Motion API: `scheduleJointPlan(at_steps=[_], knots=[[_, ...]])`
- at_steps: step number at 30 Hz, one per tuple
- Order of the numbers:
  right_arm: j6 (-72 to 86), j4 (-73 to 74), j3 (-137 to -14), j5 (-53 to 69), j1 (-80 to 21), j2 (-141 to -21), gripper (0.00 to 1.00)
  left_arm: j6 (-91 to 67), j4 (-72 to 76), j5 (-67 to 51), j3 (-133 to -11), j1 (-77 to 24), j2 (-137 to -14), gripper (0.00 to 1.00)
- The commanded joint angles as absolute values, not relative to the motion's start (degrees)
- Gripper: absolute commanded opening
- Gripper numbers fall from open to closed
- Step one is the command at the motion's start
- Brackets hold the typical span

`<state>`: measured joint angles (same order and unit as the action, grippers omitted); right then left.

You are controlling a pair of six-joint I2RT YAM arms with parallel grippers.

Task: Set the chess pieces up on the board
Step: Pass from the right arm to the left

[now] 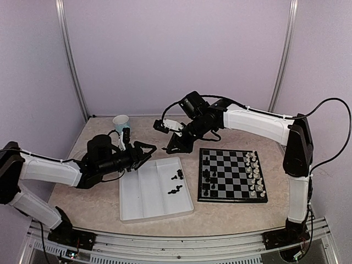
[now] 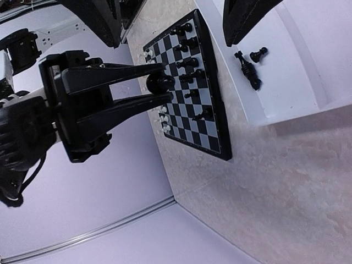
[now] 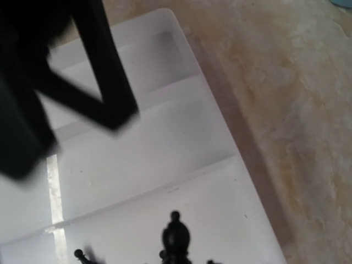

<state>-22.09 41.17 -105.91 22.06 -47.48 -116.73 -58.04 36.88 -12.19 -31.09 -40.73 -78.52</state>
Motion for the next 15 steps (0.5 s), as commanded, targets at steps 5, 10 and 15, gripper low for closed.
scheduleJointPlan(at_steps=[5,10,15], knots=[[-23.1,40.8,-104.6,23.4,-48.1,-115.0,0.03,-62.2,45.7,-19.1,-35.2,-42.3,-86.5,0.6],[-23.4,40.8,-104.6,23.7,-48.6,-114.8,0.04,-63.5,48.0,-20.4,-35.9,-42.3,-89.2,0.54],[-23.4,40.9,-104.4,24.2,-48.9,-114.6,0.04,-64.6,49.9,-21.0,-36.0,-42.3,-90.7,0.49]])
